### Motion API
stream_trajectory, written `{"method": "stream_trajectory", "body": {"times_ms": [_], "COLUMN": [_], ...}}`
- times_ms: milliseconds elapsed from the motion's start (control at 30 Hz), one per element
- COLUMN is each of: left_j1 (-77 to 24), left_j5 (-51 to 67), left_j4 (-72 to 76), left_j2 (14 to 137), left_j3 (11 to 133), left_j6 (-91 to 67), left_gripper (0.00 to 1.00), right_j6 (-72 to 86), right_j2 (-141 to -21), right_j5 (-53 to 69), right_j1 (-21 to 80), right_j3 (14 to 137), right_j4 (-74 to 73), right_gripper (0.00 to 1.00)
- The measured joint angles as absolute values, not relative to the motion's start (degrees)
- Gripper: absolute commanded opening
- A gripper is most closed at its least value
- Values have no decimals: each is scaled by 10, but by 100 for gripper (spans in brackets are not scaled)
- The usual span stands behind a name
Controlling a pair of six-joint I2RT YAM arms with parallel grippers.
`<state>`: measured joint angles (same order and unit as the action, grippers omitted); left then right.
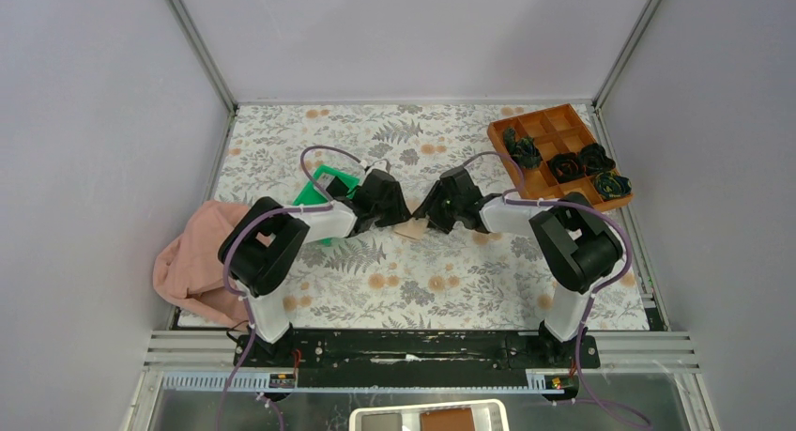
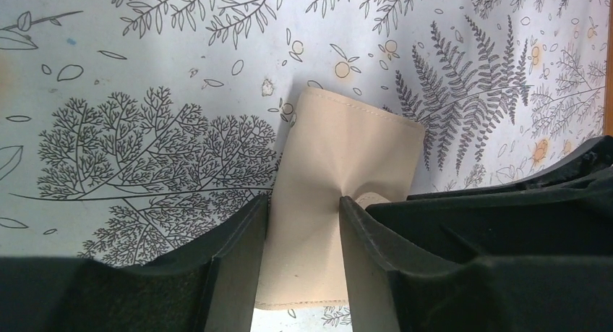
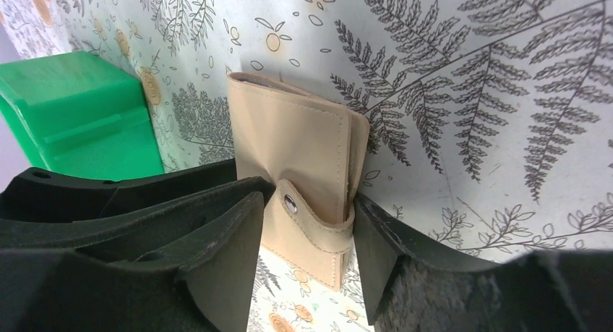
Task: Put the credit cards into the card holder
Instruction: Close the card holder at the center of the board, then reset both arms
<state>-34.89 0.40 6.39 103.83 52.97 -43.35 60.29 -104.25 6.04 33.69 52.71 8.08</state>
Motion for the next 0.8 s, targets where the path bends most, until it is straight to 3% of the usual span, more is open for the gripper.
{"method": "stream_trajectory", "body": {"times_ms": [133, 533, 600, 633, 667, 700, 800], "left_j1": [-352, -361, -361, -361, -361, -361, -361], "left_j5": [4, -22, -31, -37, -43, -50, -72], "left_j4": [49, -41, -60, -74, -81, -90, -99], "left_j2": [1038, 988, 977, 970, 962, 951, 905], "left_j3": [537, 527, 531, 536, 541, 548, 558], "left_j6": [-434, -451, -451, -451, -450, -448, -440], "left_gripper": [53, 75, 78, 97, 100, 100, 100], "right_j6": [572, 460, 434, 419, 406, 393, 351], "right_j2": [-1040, -1004, -998, -993, -986, -978, -939], "right_j5": [43, -7, -15, -22, -27, -32, -50], "right_j1": [335, 312, 312, 312, 312, 311, 310], "right_j3": [541, 544, 547, 547, 547, 547, 547], "right_j4": [56, -20, -40, -53, -67, -80, -104], "right_gripper": [60, 64, 69, 72, 91, 100, 99]}}
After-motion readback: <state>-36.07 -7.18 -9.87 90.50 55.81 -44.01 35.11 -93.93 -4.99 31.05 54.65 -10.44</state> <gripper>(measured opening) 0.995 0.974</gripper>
